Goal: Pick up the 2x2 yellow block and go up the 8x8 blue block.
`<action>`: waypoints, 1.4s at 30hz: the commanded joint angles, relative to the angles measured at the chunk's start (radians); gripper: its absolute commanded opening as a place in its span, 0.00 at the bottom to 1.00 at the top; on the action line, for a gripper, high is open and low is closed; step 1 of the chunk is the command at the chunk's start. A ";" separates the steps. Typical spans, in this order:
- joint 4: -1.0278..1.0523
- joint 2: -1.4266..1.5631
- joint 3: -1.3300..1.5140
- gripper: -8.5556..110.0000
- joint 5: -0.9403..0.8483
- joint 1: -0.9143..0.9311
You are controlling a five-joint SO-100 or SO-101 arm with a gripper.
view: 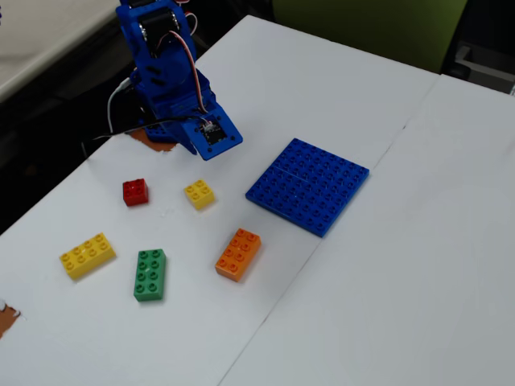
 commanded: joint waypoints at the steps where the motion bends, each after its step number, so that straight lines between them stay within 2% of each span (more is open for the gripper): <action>1: -0.028 0.003 0.020 0.16 -0.034 0.034; 7: -0.094 0.037 0.137 0.17 -0.087 0.067; 20: -0.250 0.074 0.344 0.20 -0.089 0.071; 42: -0.295 0.003 0.364 0.24 -0.118 0.110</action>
